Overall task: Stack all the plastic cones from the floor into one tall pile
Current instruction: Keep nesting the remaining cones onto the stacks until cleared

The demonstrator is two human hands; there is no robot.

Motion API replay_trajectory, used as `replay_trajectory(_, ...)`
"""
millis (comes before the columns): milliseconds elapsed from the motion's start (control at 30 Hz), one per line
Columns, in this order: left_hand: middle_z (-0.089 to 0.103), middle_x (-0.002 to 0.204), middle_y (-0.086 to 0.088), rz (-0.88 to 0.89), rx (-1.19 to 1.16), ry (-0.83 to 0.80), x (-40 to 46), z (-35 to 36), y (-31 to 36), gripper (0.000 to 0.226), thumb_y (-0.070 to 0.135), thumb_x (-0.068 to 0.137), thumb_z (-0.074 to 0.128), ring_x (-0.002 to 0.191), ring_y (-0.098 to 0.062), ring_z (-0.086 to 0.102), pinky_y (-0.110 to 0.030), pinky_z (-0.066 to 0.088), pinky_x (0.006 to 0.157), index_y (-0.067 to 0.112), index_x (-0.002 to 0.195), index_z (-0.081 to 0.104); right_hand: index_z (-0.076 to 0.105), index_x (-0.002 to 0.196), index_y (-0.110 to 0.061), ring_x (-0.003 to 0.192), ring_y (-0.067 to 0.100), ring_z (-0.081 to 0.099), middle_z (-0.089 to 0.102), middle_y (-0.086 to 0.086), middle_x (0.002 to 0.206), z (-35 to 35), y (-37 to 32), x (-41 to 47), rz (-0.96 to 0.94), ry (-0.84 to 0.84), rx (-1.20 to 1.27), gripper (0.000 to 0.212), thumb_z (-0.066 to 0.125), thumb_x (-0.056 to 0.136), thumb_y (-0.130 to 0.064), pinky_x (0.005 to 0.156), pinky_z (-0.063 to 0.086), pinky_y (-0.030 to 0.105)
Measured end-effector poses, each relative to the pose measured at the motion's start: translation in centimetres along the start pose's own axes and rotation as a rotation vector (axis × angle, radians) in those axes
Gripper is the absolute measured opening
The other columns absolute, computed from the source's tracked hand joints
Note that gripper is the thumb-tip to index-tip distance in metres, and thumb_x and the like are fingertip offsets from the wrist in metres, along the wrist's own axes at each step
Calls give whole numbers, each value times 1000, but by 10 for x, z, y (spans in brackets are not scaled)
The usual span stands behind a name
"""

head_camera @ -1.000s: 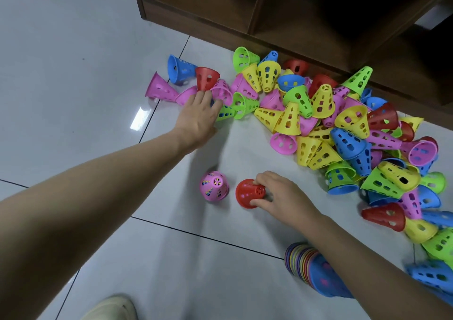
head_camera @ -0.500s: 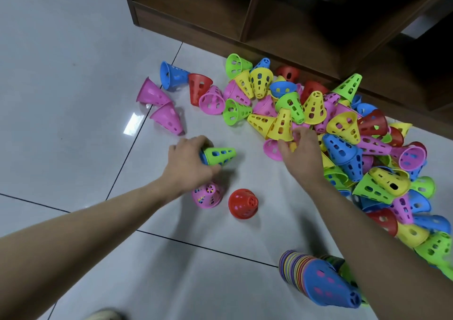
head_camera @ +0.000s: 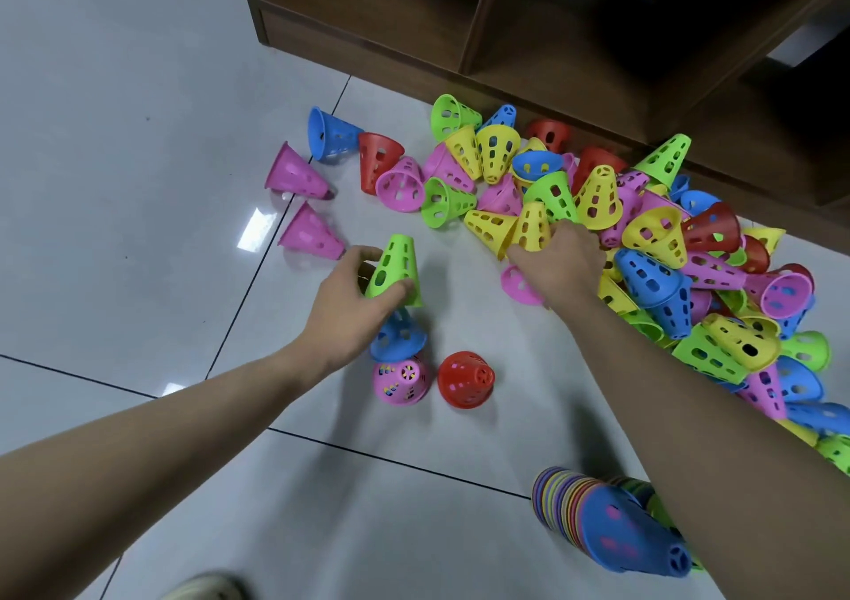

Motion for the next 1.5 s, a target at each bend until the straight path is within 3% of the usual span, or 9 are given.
replay_trajectory(100, 66, 102, 11, 10, -42, 3, -2, -8, -4, 45, 45, 75, 69, 89, -6, 64, -24, 50, 76, 26, 115, 58, 55, 99, -9, 93, 30, 57, 61, 10, 100, -17, 4, -13, -38, 19, 93, 51, 72, 71, -48, 77, 48, 42)
replay_trajectory(200, 67, 106, 10, 25, -93, -1, -10, -13, -6, 39, 38, 81, 73, 92, -7, 65, -18, 51, 75, 24, 114, 59, 50, 96, -14, 80, 22, 55, 58, 2, 88, -34, 8, -37, -87, 6, 195, 42, 76, 79, -42, 66, 49, 37)
replay_trajectory(367, 66, 106, 6, 125, -143, 33, -36, -17, -7, 35, 26, 85, 78, 98, -12, 66, -24, 52, 86, 22, 112, 56, 55, 99, -14, 79, 14, 58, 60, -5, 86, -56, 18, -80, -154, -58, 381, 38, 77, 81, -38, 69, 46, 32)
replay_trajectory(500, 64, 111, 9, 228, -162, 115, -54, -21, -2, 39, 19, 87, 78, 107, -8, 64, -19, 48, 93, 21, 117, 53, 56, 102, -16, 83, 15, 61, 65, -2, 90, -54, 21, -118, -192, -200, 345, 51, 73, 74, -56, 72, 48, 30)
replay_trajectory(700, 65, 110, 12, 330, -50, 45, -67, -13, 1, 43, 21, 84, 81, 106, -8, 62, -14, 44, 91, 27, 116, 54, 55, 93, -26, 90, -7, 54, 62, -15, 93, -36, 20, -153, -226, -370, 365, 30, 80, 79, -36, 68, 39, 6)
replay_trajectory(933, 62, 110, 13, 338, 151, -249, -76, 11, -26, 38, 27, 83, 79, 105, -14, 62, -35, 51, 94, 31, 112, 54, 54, 101, -34, 96, 3, 62, 66, -15, 98, -14, 17, -162, -319, -423, 313, 36, 78, 76, -41, 88, 55, 34)
replay_trajectory(1100, 62, 106, 15, 248, 336, -333, -71, 19, -48, 38, 35, 78, 72, 98, -9, 60, -39, 52, 88, 35, 107, 47, 52, 103, -36, 100, 9, 62, 63, -15, 101, -4, 20, -159, -363, -435, 276, 36, 73, 75, -46, 91, 54, 40)
replay_trajectory(1400, 59, 120, 10, 312, 414, -397, -66, 20, -55, 47, 23, 79, 66, 110, -11, 56, -28, 46, 97, 25, 125, 53, 56, 113, -25, 99, 15, 61, 62, -8, 107, 11, 26, -151, -483, -518, 92, 42, 77, 78, -37, 82, 54, 39)
replay_trajectory(1500, 56, 107, 9, 385, 330, -190, -69, 4, -49, 42, 13, 74, 53, 96, -13, 55, -27, 45, 88, 17, 115, 56, 58, 113, -23, 97, 18, 61, 62, -6, 106, 16, 24, -149, -556, -531, -13, 41, 76, 80, -38, 79, 52, 39)
Point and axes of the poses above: each hand's wrist, its own x-axis towards the middle knuckle, its own z-axis out of the palm, y = z × x, the point moved 4 cm from there along x, towards the middle knuckle
